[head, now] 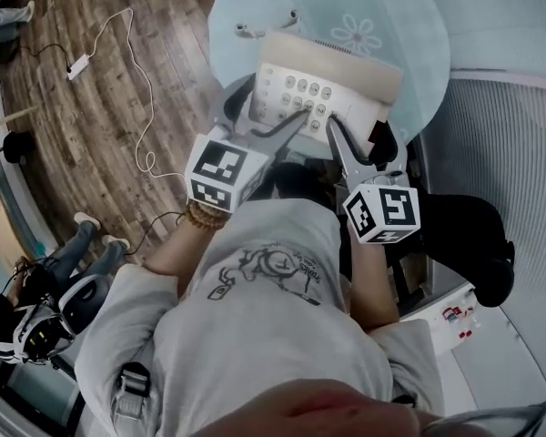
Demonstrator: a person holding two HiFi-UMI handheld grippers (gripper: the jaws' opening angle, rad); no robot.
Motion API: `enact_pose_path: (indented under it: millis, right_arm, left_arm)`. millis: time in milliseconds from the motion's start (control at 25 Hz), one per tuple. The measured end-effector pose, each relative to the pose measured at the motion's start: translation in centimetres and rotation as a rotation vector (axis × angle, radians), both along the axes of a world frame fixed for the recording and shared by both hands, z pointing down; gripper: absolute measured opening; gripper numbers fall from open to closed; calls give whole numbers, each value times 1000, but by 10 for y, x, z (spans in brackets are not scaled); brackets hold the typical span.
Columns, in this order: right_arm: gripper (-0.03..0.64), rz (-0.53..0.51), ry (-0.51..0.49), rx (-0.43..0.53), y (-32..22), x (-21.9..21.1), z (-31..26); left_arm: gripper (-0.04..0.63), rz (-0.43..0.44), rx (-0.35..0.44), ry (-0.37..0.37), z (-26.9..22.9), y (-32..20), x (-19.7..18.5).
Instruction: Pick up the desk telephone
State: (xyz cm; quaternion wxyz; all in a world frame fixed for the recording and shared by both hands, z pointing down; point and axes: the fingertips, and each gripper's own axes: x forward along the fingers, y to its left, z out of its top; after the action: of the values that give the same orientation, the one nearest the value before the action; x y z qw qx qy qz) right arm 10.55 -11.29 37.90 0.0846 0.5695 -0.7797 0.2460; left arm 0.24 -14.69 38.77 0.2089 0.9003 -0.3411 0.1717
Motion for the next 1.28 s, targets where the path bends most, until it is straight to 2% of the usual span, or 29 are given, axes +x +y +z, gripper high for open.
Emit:
enact_pose_path:
  millis: [320,600,920,1280]
  right_arm:
    - [356,-9,10,87,20,-13,-85]
    - [357,-3,18,161,30,-17,-135]
    - [357,0,33,230,31,-16,-169]
    - [357,5,32,246,32,-16,-177]
  left_arm:
    - [402,-11,90,26,-86,21,-13]
    - [403,-18,160,44,-138,31,-17]
    - [403,-25,208,65,-170,33,-16]
    - [403,-28,219,71,-178,33,-16]
